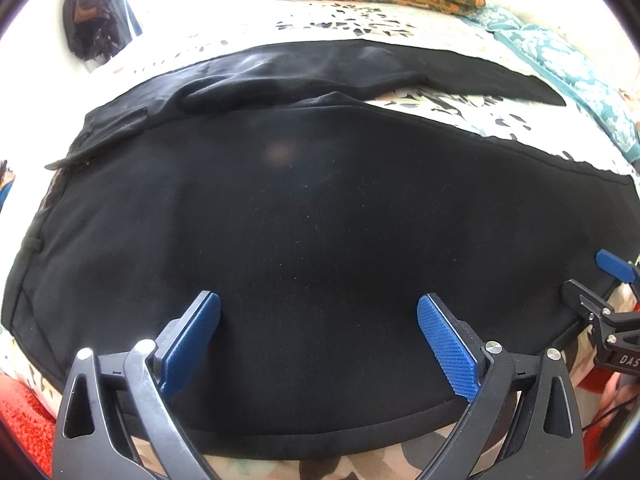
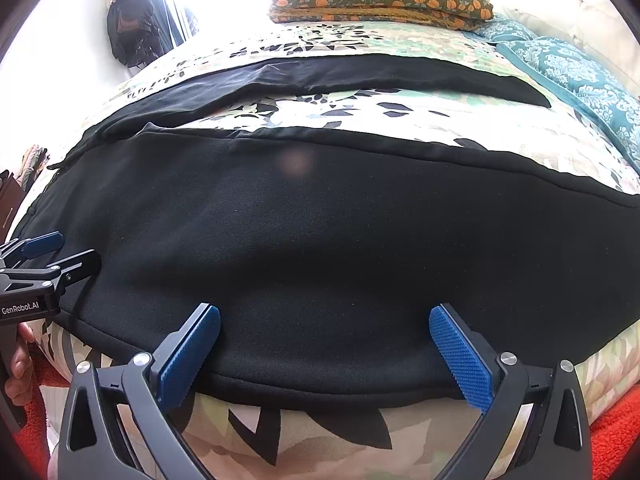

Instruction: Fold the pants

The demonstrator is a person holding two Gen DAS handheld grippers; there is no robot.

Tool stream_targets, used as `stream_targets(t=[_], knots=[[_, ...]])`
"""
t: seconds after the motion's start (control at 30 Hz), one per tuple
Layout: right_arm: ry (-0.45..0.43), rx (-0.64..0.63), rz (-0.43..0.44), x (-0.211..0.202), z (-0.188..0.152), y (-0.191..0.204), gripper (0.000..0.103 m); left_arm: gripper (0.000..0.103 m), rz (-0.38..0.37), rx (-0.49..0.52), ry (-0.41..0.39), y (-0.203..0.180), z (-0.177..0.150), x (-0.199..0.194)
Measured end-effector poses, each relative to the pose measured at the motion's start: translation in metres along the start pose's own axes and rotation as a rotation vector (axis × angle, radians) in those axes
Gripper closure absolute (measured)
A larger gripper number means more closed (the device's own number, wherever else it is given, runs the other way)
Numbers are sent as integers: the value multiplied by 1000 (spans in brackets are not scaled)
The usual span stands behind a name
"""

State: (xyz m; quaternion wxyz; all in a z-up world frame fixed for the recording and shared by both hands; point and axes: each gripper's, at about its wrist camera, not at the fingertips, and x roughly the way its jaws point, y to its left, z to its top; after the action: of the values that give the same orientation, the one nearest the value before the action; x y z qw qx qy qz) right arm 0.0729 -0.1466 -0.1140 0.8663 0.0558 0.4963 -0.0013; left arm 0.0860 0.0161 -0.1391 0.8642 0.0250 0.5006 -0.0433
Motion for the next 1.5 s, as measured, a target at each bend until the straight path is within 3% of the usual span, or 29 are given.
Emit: stream_targets(t=[0.17, 0.37, 0.7, 0.87, 1.1, 1.17, 1.33, 1.5], knots=[[-1, -1, 0, 0, 0, 0, 0, 3, -65, -58, -35, 5, 2, -11], [-2, -1, 0, 0, 0, 0, 0, 3, -47, -39, -104, 2, 6, -26], [-3, -1, 1, -1, 0, -1, 0, 3, -49, -55, -133, 5, 9, -38], [1, 0, 2, -2, 1, -2, 0, 3, -35, -94, -122, 17, 10, -42], [-1, 0, 0, -1, 2, -2, 0, 3, -33, -231, -82, 55, 9, -35], [-1, -1, 0, -1, 1, -2, 0, 3, -7, -225, -49, 59, 9, -26], [15, -14, 13, -3, 2, -3, 0, 3, 165, -216, 68, 74, 1, -6], [14, 15, 38, -19, 6, -12, 0, 3, 158, -369, -3, 112, 5, -26]])
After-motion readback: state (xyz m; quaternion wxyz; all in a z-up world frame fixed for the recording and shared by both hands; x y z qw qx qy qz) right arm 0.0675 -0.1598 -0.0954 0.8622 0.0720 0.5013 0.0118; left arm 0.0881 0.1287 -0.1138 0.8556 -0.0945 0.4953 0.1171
